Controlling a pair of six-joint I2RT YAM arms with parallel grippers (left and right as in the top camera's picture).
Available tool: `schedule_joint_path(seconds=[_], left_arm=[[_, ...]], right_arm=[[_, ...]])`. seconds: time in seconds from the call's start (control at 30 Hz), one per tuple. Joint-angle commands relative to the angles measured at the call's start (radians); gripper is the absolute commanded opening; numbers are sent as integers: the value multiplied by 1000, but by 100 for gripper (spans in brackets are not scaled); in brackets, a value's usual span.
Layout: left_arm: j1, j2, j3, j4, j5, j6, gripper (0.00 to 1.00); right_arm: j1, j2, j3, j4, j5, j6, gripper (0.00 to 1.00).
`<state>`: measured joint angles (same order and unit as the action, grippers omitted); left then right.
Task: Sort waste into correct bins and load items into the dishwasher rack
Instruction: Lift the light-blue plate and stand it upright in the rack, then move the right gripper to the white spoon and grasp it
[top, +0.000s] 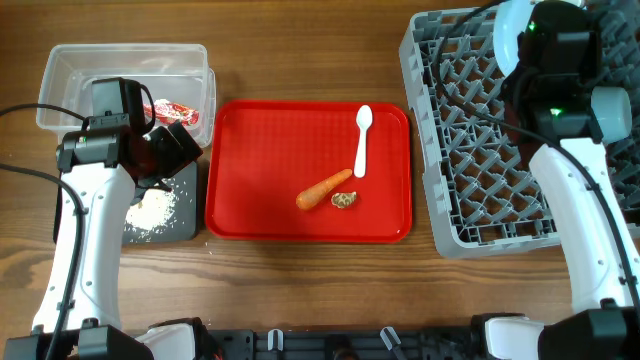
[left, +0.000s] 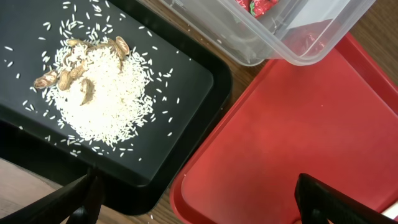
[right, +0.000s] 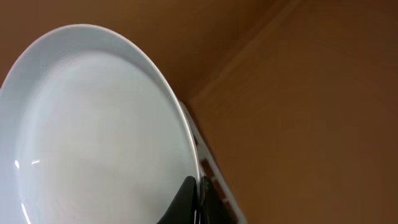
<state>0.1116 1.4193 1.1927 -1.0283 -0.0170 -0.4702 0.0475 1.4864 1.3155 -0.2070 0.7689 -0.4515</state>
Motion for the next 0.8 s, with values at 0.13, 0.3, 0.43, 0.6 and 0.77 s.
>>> schedule_joint_path(seconds=[0.13, 0.3, 0.43, 0.6, 0.77], left_arm=[[6, -13, 5, -1, 5, -9, 100], [6, -13, 5, -1, 5, -9, 100], [6, -13, 5, -1, 5, -9, 100], [6, -13, 5, 0, 5, -9, 100], [6, -13, 5, 0, 5, -9, 100]], right_arm=[[0, 142, 11, -46, 71, -7, 4], [0, 206, 11, -79, 77, 46, 4], [2, 216, 11, -110, 53, 121, 5], [53, 216, 11, -132, 15, 124, 4], [122, 215, 11, -179, 16, 167, 4]])
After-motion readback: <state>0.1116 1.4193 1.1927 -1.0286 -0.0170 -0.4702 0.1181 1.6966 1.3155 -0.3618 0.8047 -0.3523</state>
